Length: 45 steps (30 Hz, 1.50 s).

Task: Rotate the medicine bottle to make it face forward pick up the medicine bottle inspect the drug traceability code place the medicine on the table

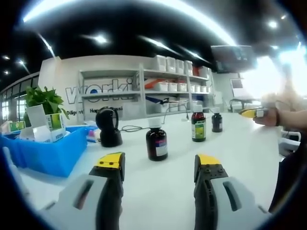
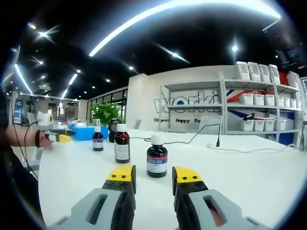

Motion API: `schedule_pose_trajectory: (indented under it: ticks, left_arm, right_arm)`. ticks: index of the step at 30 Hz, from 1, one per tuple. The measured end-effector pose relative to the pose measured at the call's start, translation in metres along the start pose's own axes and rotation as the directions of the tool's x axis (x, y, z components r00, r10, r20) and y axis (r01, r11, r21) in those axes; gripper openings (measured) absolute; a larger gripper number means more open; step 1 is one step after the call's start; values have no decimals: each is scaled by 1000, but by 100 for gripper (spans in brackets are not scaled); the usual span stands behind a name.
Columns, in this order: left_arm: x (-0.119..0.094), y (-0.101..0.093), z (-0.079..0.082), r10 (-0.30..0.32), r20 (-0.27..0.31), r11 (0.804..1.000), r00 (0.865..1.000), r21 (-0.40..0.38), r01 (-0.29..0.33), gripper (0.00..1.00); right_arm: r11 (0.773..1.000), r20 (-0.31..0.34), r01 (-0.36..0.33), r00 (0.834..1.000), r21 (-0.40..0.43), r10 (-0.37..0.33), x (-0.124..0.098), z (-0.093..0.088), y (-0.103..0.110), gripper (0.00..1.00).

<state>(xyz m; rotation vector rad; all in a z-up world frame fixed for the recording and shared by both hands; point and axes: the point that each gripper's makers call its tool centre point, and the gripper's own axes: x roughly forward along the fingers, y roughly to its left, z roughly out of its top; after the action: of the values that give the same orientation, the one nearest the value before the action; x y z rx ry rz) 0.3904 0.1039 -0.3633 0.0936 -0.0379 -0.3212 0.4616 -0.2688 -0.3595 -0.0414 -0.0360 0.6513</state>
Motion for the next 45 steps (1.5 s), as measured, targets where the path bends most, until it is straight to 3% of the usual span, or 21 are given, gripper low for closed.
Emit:
schedule_pose_trajectory:
  ticks: [27, 32, 45]
  left_arm:
    - [0, -3, 4, -15, 21, 999, 1000, 49, 14, 49]
    - [1, 0, 2, -10, 15, 1000, 1000, 23, 10, 53]
    - [1, 3, -1, -9, 11, 1000, 1000, 8, 9, 50]
  right_arm:
    - [1000, -4, 0, 1000, -7, 0, 1, -1, -1, 26]
    - [1000, 3, 2, 1000, -7, -2, 0, 1, -1, 26]
    - [1000, -8, -2, 1000, -11, 2, 1, -1, 0, 25]
